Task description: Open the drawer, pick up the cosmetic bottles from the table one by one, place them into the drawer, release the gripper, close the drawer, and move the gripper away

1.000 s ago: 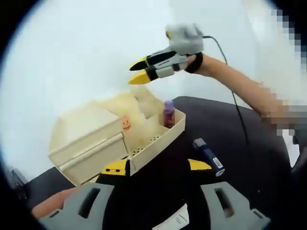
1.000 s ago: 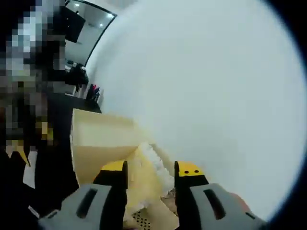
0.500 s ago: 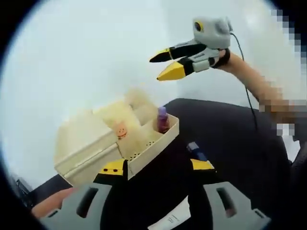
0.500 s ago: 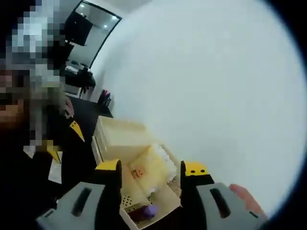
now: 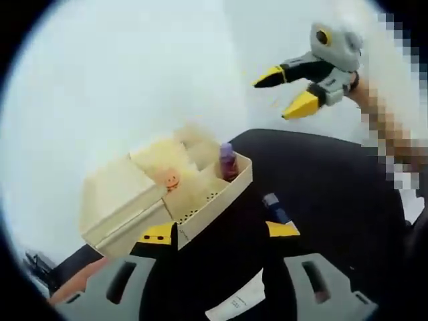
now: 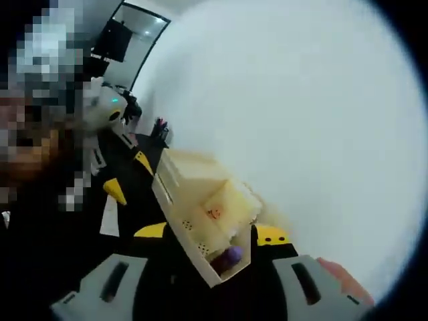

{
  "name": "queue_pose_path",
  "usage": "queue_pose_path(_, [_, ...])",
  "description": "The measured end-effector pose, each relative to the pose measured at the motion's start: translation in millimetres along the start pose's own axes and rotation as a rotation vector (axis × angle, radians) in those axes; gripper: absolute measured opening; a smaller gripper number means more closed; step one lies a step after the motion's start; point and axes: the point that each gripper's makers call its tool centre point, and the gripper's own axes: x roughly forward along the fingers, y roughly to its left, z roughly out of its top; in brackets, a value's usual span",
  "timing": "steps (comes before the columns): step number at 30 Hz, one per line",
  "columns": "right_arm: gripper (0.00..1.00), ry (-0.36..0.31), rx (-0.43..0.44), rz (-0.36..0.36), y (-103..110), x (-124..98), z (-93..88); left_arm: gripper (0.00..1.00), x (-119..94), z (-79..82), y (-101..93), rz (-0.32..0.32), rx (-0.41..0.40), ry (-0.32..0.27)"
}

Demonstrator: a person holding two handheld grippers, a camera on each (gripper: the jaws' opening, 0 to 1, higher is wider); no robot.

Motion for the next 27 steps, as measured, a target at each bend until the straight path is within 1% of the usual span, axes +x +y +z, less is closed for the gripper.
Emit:
queue_pose_path(1, [0.44,0.009,0.005,-0.005,15.3,-5.7,-9.8,0.45,-0.1,1.0,-2.0,-0.003,0.005,-0.003])
queue_pose_path(4, [0.44,0.016,0.009,-0.017,26.1,-14.3,-18.4,0.45,-0.7,1.3,-0.9,0.003,0.016,0.0])
queue_pose_path(5, [0.44,0.017,0.008,-0.026,25.7,-16.8,-19.2,0.45,-0.8,0.7,-0.2,0.005,0.019,0.002])
queue_pose_path(9, [0.43,-0.013,0.031,-0.044,35.2,-28.8,-28.4,0.44,-0.6,-3.2,1.8,0.021,0.03,0.019])
queue_pose_path(11, [0.43,-0.021,0.052,-0.047,40.0,-32.1,-35.3,0.46,0.0,-3.8,1.5,0.022,0.031,0.021])
queue_pose_path(12, [0.43,-0.027,0.061,-0.047,44.2,-34.4,-41.7,0.48,-0.4,-2.2,2.2,0.022,0.026,0.016])
queue_pose_path(13, [0.43,-0.03,0.071,-0.046,47.7,-35.7,-47.1,0.49,-0.2,-0.7,1.7,0.018,0.02,0.009])
queue_pose_path(15, [0.42,-0.023,0.092,-0.032,54.8,-37.3,-60.0,0.49,0.4,1.2,0.1,0.018,0.026,0.003])
queue_pose_path(17, [0.42,-0.037,0.151,-0.009,62.3,-38.4,-70.6,0.49,0.3,1.0,-2.0,0.024,0.035,0.009])
queue_pose_path(19, [0.42,-0.056,0.205,0.007,68.3,-39.8,-80.4,0.49,-0.8,1.2,0.2,0.031,0.045,0.012])
queue_pose_path(21, [0.41,-0.061,0.237,0.02,73.0,-39.8,-92.0,0.49,-1.2,2.8,-0.9,0.034,0.054,0.01])
queue_pose_path(24, [0.41,-0.058,0.259,0.027,79.8,-40.5,-102.3,0.49,-4.1,7.9,-0.3,0.03,0.06,-0.007])
queue_pose_path(25, [0.41,-0.057,0.268,0.031,74.8,-42.9,-101.4,0.49,-4.5,9.5,0.3,0.032,0.057,-0.015])
queue_pose_path(27, [0.4,-0.072,0.301,0.041,78.6,-45.1,-104.7,0.49,-4.7,10.1,0.7,0.034,0.054,-0.018])
